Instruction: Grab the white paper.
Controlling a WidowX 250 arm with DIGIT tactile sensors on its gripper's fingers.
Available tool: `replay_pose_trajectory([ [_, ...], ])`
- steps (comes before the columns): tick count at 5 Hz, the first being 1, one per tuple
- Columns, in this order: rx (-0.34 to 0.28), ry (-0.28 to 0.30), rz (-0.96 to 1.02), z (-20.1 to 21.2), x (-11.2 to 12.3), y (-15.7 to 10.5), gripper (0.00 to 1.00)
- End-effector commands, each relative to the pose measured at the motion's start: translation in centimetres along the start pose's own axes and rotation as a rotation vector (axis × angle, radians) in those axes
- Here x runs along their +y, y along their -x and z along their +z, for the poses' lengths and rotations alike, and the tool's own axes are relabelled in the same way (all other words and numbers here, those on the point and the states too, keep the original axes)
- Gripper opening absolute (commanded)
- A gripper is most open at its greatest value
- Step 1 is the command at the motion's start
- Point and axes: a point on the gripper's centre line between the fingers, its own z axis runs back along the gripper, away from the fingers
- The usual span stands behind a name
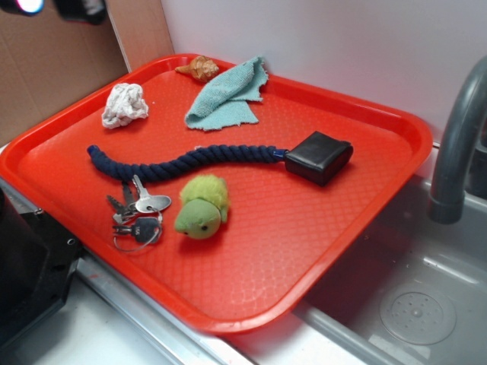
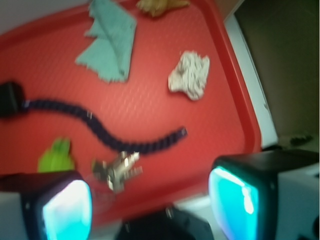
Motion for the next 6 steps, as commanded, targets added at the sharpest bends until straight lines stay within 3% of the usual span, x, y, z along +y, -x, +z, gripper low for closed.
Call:
replay_pose_trajectory([
  [1, -0.123, -0.101, 0.514, -3.0, 4.6, -2.0, 1.00],
  [4, -0.123, -0.101, 0.514, -3.0, 4.6, -2.0, 1.00],
  [6, -0.094, -0.160, 0.528, -9.3, 5.3, -5.2, 1.00],
])
